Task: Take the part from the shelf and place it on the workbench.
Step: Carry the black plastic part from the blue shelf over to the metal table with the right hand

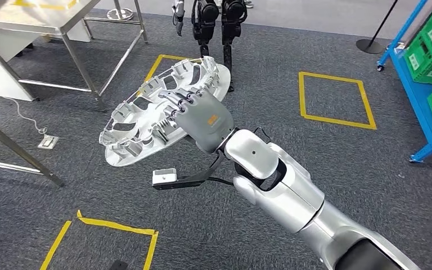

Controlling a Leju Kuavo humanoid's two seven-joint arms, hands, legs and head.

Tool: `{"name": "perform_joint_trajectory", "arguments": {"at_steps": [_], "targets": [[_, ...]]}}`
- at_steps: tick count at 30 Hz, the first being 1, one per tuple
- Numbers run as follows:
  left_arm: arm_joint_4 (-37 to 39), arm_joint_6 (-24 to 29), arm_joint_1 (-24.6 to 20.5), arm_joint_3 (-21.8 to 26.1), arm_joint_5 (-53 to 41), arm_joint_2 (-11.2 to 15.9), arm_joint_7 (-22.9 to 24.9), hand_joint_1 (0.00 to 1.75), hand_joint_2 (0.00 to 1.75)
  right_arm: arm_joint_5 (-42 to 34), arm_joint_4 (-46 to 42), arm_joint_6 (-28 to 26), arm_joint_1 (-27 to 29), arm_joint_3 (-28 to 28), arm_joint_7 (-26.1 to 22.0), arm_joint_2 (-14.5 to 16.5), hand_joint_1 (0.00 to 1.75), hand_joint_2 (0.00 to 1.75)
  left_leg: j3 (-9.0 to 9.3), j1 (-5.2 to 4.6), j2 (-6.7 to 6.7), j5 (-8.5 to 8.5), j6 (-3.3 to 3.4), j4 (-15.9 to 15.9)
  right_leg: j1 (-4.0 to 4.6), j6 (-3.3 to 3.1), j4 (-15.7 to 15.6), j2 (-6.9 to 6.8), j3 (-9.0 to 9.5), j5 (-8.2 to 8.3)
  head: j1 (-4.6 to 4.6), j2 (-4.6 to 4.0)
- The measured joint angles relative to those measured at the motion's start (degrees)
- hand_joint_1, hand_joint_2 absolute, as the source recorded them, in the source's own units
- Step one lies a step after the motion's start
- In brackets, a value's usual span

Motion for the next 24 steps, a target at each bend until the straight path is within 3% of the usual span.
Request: {"name": "perform_joint_trajectory", "arguments": {"at_steps": [2, 4, 6, 8, 10, 11, 12, 14, 16, 17, 19, 21, 22, 24], "targets": [[0.00, 0.05, 0.06, 0.08, 0.01, -0.06, -0.01, 0.00, 1.75, -0.03, 0.13, -0.05, -0.36, 0.00, -0.03, 0.14, 1.75, 1.75, -0.32, 0.25, -1.09, 0.30, -0.67, -0.15, 0.24, -0.26, -2.51, 0.74, 1.02, 0.51, 0.11, 0.00], [0.02, 0.07, 0.26, 0.11, 0.03, -0.06, -0.01, 0.00, 1.75, -0.11, 0.26, -0.08, -0.54, 0.00, -0.06, 0.48, 1.75, 1.75, -0.57, 0.44, -1.60, 0.59, -1.35, -0.48, 0.28, -0.49, -3.13, -0.56, 1.23, 0.89, 0.21, 0.00], [0.04, 0.08, 0.32, 0.14, 0.21, -0.06, -0.05, 0.00, 1.75, -0.39, 0.48, -0.08, -0.69, 0.02, -0.16, 0.90, 1.75, 1.75, -1.37, 0.15, 1.06, -0.39, -1.72, 0.84, 0.01, -0.96, -4.15, -1.89, 1.74, 1.41, 0.07, 0.00], [0.05, 0.12, 0.17, 0.28, 0.50, -0.02, -0.14, 0.00, 1.75, -0.87, 0.87, -0.12, -0.97, 0.05, -0.44, 1.14, 1.75, 1.75, -3.97, -0.02, 4.48, -3.65, -2.05, 6.53, -0.07, -1.33, -4.60, -3.34, 2.03, 1.57, -0.10, 0.00], [0.05, 0.15, 0.07, 0.55, 0.65, 0.03, -0.19, 0.00, 1.75, -1.43, 1.41, -0.15, -1.31, 0.14, -0.76, 1.29, 1.75, 1.75, -7.08, 0.17, 5.34, -6.49, -2.56, 13.47, -0.07, -1.43, -4.58, -4.93, 2.03, 1.47, -0.15, 0.00], [0.05, 0.16, 0.10, 0.68, 0.65, 0.06, -0.16, 0.00, 1.75, -1.76, 1.71, -0.15, -1.49, 0.21, -0.90, 1.36, 1.75, 1.75, -7.54, 0.29, 5.47, -6.57, -2.79, 14.74, -0.10, -1.38, -4.56, -5.68, 2.03, 1.40, -0.16, 0.00], [0.04, 0.16, 0.13, 0.78, 0.61, 0.11, -0.11, 0.00, 1.75, -2.17, 2.01, -0.16, -1.70, 0.30, -1.00, 1.39, 1.75, 1.75, -6.82, 0.41, 5.70, -5.62, -3.00, 13.68, -0.16, -1.26, -4.51, -6.35, 2.04, 1.33, -0.16, 0.00], [0.00, 0.17, 0.07, 0.94, 0.46, 0.21, -0.01, 0.00, 1.75, -3.03, 2.50, -0.20, -2.36, 0.40, -1.18, 1.40, 1.75, 1.75, -2.70, 0.57, 7.49, -2.52, -3.34, 6.32, -0.26, -0.75, -4.12, -7.56, 2.04, 0.98, -0.17, 0.00], [-0.03, 0.19, -0.18, 1.01, 0.20, 0.25, 0.13, 0.00, 1.75, -3.77, 2.80, -0.38, -3.27, 0.43, -1.20, 1.38, 1.75, 1.75, 0.49, 0.47, 8.91, -0.85, -2.72, 0.54, -0.01, -0.05, -3.45, -8.54, 1.92, 0.48, -0.13, 0.00], [-0.03, 0.19, -0.30, 1.01, 0.02, 0.24, 0.20, 0.00, 1.75, -4.05, 2.90, -0.58, -3.66, 0.44, -1.13, 1.36, 1.75, 1.75, 0.91, 0.36, 9.00, -0.84, -2.17, -0.33, 0.17, 0.22, -3.28, -8.96, 1.91, 0.33, -0.07, 0.00], [-0.03, 0.20, -0.42, 1.01, -0.44, 0.25, 0.35, 0.00, 1.75, -4.43, 3.08, -1.17, -4.08, 0.44, -0.85, 1.25, 1.75, 1.75, 0.85, 0.25, 7.68, -0.72, -1.06, -0.24, 0.24, 0.64, -3.22, -9.76, 2.08, 0.13, 0.07, 0.00], [-0.04, 0.20, -0.54, 1.01, -0.96, 0.27, 0.54, 0.00, 1.75, -4.61, 3.22, -1.77, -4.18, 0.44, -0.58, 0.94, 1.75, 1.75, 0.86, 0.33, 6.63, -0.59, -0.35, -0.30, -0.14, 1.25, -1.69, -8.26, 1.69, -1.12, 0.13, 0.00], [-0.05, 0.20, -0.70, 1.01, -1.18, 0.29, 0.73, 0.00, 1.75, -4.65, 3.26, -2.06, -4.19, 0.44, -0.44, 0.65, 1.75, 1.75, 0.86, 0.41, 6.11, -0.50, -0.05, -0.34, -0.32, 1.56, 0.61, -6.82, 0.70, -2.52, 0.18, 0.00], [-0.07, 0.16, -1.07, 1.01, -1.57, 0.32, 1.09, 0.00, 1.75, -4.65, 3.35, -2.55, -4.10, 0.44, -0.09, -0.14, 1.75, 1.75, 0.72, 0.37, 4.96, -0.38, 0.30, -0.34, -0.46, 1.82, 8.22, -4.39, -2.97, -6.06, 0.28, 0.00]]}}
